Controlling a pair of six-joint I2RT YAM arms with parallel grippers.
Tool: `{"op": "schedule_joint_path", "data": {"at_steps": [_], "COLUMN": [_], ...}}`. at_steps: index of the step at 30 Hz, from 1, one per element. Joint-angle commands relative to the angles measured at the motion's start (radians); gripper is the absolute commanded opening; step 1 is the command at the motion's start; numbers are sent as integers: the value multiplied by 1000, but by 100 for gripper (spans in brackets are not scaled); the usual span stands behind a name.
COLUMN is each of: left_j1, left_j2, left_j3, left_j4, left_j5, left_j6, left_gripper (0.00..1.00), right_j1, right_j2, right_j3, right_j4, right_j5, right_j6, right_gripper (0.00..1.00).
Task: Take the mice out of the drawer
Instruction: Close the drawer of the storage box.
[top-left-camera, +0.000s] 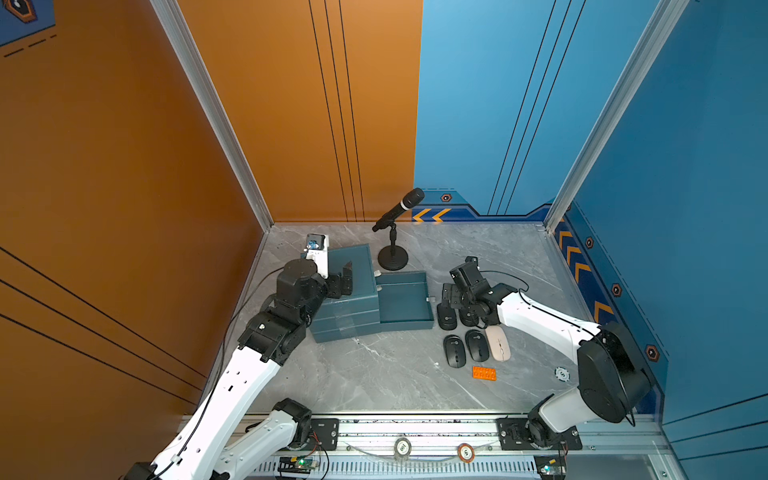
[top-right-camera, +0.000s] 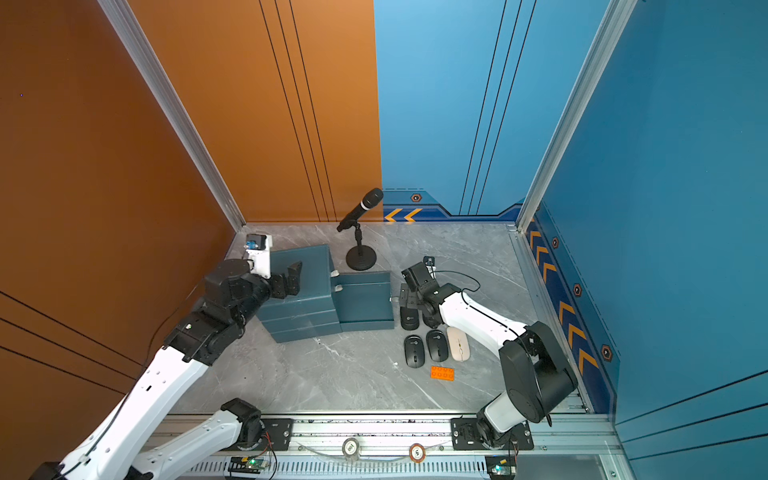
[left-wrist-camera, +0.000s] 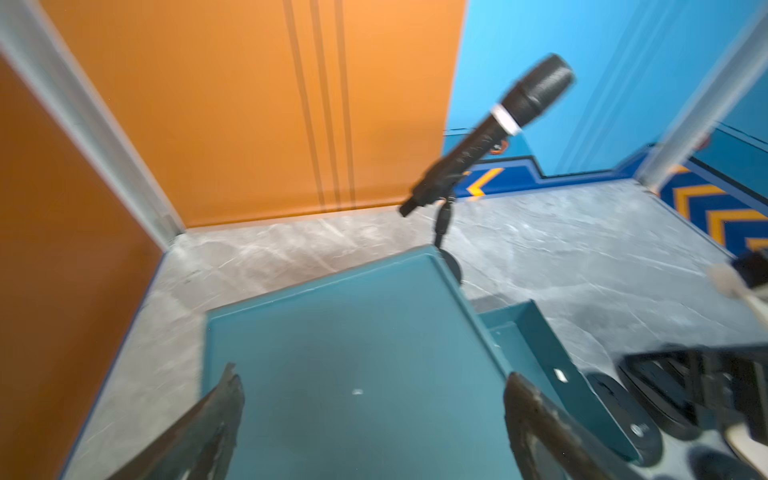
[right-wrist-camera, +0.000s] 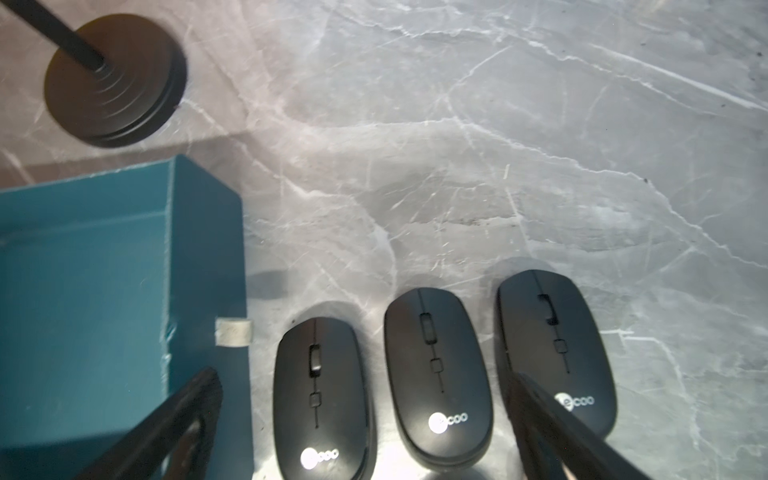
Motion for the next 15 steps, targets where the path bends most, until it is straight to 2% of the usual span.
{"op": "schedule_joint_path", "data": {"at_steps": [1,5,10,15], "left_j1": [78,227,406,446], "left_j2": [8,23,54,82], "left_j3": [64,84,64,44], "left_j4": [-170,-251,-270,-270], "left_j5": [-56,-1,237,322], "left_j6": [-43,-95,-165,-181], "left_gripper": [98,98,98,98], "right_j1": [-22,-54,-63,-61], "right_j2": [9,64,143,216], "right_j3": [24,56,118,159], "right_j4": [17,14,-12,-14], "right_j5": [-16,-40,-76,-96], "right_j6": [11,-5,-32,-40], "right_gripper": [100,100,100,100]}}
